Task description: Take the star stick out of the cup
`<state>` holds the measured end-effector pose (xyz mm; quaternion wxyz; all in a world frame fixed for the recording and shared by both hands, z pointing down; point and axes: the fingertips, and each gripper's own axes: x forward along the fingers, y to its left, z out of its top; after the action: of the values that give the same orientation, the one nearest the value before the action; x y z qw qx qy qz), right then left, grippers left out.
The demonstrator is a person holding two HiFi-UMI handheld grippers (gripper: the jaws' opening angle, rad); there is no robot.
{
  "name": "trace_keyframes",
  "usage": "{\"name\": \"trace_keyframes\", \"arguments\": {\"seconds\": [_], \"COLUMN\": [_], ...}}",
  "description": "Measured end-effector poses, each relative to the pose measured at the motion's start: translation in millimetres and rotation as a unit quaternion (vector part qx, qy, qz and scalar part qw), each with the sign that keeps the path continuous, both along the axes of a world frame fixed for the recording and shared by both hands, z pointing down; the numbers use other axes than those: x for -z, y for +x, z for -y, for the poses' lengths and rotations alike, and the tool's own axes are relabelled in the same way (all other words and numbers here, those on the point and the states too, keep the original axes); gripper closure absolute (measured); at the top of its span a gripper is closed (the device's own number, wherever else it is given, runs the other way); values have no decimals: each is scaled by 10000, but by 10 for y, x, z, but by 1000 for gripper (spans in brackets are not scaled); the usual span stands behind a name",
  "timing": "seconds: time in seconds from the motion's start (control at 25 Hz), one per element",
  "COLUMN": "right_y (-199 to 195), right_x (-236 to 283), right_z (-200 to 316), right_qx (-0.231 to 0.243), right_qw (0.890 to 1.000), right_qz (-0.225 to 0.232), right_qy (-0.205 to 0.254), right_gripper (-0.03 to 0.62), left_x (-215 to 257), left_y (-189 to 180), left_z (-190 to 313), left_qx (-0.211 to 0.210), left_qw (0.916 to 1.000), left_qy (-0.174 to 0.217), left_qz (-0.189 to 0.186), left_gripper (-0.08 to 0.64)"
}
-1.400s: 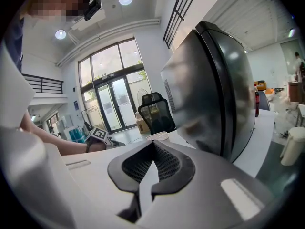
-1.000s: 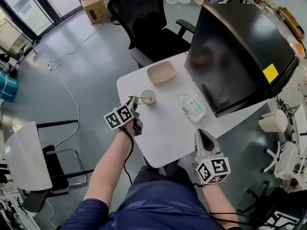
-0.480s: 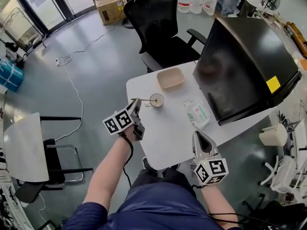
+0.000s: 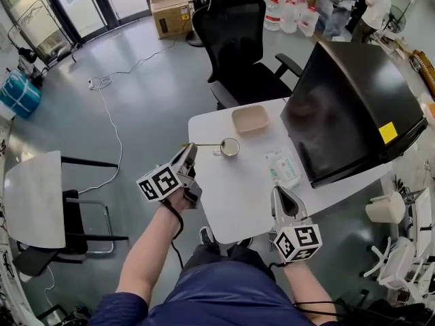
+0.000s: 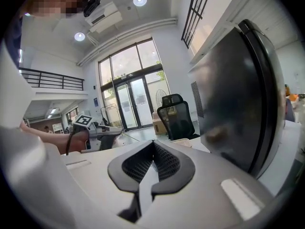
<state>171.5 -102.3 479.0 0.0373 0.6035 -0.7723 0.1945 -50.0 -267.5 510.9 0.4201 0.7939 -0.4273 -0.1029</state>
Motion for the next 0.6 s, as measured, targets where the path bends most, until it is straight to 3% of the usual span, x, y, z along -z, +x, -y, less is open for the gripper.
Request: {"name": "trace_keyframes", "arguments": {"seconds": [0.6], "right_y": [-26], "right_x": [184], "right_z": [152], "right_qx": [105], "right_qw": [9997], "right_qz": [-77], "right_qy": [230], "right_gripper": [586], "left_x": [626], "left_y": [-613], "left_z": [-423], "left_qx": [521], "left_qw": [9959], "left_qy": [659], "left_qz": [-333], "left_gripper": [552]}}
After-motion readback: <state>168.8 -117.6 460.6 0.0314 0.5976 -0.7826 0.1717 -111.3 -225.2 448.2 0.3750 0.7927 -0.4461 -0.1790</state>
